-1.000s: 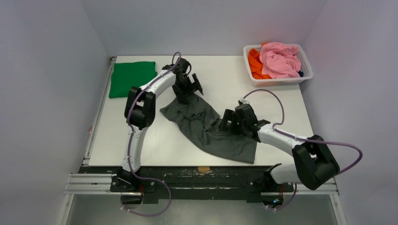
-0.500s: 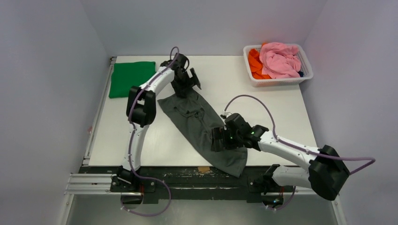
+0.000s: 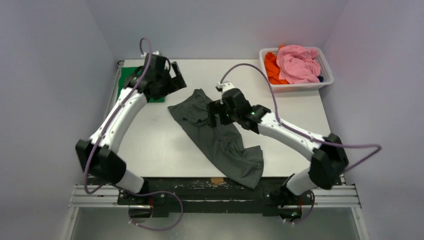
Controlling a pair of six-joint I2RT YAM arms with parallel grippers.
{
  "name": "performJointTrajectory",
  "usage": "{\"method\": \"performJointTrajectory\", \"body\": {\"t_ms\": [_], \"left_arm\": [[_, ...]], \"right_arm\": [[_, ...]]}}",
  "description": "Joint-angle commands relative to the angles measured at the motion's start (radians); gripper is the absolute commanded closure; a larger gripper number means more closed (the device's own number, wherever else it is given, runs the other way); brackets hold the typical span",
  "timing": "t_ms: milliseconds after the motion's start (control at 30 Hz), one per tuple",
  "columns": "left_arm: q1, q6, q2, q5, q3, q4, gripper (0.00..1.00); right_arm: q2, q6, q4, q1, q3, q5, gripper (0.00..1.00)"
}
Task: Fold and stack the t-shirts
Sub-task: Rotate the tshirt 90 degrees
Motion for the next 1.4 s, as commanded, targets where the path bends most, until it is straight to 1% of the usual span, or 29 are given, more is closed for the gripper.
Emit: {"method": "performJointTrajectory", "body": {"t_ms": [0, 67, 167, 267, 367, 500, 533, 633, 700, 867, 1000, 1067, 1200, 1267, 1300, 1367], "left_arm": [[0.011, 0.007, -0.271, -0.096, -0.350, 0.064, 0.00], [0.011, -0.017, -0.413, -0.098, -0.534, 0.108, 0.00], [0.011, -0.052, -0.556, -0.084, -0.758, 0.169, 0.00], [0.009, -0.087, -0.656, -0.065, -0.903, 0.189, 0.00], [0.009, -0.095, -0.699, -0.041, -0.980, 0.200, 0.00], [0.009, -0.102, -0.714, -0.050, -0.999, 0.165, 0.00], [0.010, -0.102, -0.714, -0.056, -1.000, 0.161, 0.00], [0.009, -0.103, -0.705, -0.078, -0.994, 0.151, 0.00], [0.009, -0.103, -0.691, -0.099, -0.981, 0.139, 0.00], [0.009, -0.093, -0.611, -0.105, -0.938, 0.166, 0.00], [0.009, -0.078, -0.510, -0.077, -0.872, 0.206, 0.00], [0.009, -0.071, -0.453, -0.057, -0.834, 0.216, 0.00], [0.009, -0.049, -0.362, 0.014, -0.777, 0.260, 0.00], [0.010, -0.034, -0.322, 0.055, -0.754, 0.272, 0.00], [0.007, -0.028, -0.298, 0.092, -0.745, 0.280, 0.00], [-0.003, -0.022, -0.272, 0.153, -0.742, 0.304, 0.00]], "right_arm": [[0.323, -0.209, 0.021, 0.002, 0.298, -0.021, 0.04], [0.485, -0.234, -0.007, 0.004, 0.433, -0.056, 0.06], [0.692, -0.256, -0.088, 0.004, 0.629, -0.046, 0.08], [0.860, -0.260, -0.136, 0.006, 0.775, 0.005, 0.08], [0.969, -0.223, -0.151, 0.006, 0.874, 0.008, 0.08], [1.105, -0.130, -0.207, -0.006, 0.982, 0.097, 0.08], [1.136, -0.086, -0.231, -0.016, 1.015, 0.114, 0.08], [1.216, 0.007, -0.312, -0.075, 1.115, 0.155, 0.08], [1.240, 0.048, -0.342, -0.124, 1.154, 0.175, 0.08], [1.256, 0.140, -0.316, -0.274, 1.194, 0.117, 0.07], [1.315, 0.233, -0.285, -0.371, 1.276, 0.094, 0.07], [1.348, 0.303, -0.267, -0.416, 1.320, 0.070, 0.07], [1.384, 0.415, -0.167, -0.484, 1.361, 0.004, 0.08], [1.383, 0.404, -0.145, -0.490, 1.383, -0.023, 0.08], [1.370, 0.369, -0.129, -0.490, 1.379, -0.028, 0.08], [1.313, 0.310, -0.072, -0.487, 1.334, -0.109, 0.08]]}}
